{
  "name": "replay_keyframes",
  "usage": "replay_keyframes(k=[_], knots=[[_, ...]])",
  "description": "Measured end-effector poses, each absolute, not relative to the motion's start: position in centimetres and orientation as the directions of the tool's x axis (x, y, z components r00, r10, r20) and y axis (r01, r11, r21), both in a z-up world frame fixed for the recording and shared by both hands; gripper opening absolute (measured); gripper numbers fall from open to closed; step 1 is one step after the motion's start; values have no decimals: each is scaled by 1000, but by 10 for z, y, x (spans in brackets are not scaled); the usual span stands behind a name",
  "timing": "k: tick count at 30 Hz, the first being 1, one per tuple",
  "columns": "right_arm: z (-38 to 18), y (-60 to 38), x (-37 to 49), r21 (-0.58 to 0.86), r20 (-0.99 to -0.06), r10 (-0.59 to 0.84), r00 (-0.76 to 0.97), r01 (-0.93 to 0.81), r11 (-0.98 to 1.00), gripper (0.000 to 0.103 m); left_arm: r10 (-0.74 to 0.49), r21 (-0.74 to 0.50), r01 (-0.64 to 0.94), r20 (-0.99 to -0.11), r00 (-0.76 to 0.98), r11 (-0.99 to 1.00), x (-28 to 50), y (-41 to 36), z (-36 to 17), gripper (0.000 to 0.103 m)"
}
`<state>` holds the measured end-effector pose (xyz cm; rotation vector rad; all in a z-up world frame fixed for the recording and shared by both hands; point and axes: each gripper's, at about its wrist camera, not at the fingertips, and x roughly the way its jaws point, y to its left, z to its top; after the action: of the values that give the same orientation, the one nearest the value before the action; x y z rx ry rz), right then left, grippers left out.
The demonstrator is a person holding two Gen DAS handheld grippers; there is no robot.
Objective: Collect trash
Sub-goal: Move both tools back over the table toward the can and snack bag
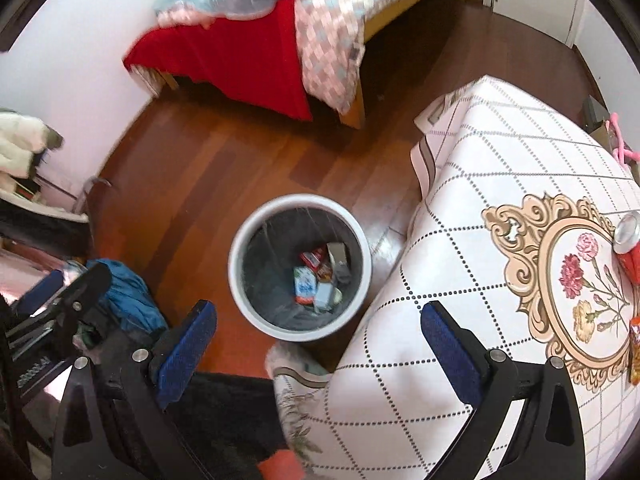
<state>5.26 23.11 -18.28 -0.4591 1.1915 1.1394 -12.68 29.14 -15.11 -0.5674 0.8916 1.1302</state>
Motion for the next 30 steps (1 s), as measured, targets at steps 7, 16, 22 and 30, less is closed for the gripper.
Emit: replay_keyframes(k=[7,16,22,30], knots=[[-131,168,76,402,-795,600,-87,-817,414,103,587,52,-924,-785,197,379,-100,256,-111,102],[-143,59,190,257,-871,478,111,-727,637,103,479,21,-832,-825,298,554,22,203,-160,102],[-200,-17,306,43,-951,221,217,-615,787,103,379,58,-729,-881,284,682,134,155,-221,102],[-268,-46,398,5,-984,107,140,-584,812,103,283,66,-649,-930,236,757,226,116,-265,102]])
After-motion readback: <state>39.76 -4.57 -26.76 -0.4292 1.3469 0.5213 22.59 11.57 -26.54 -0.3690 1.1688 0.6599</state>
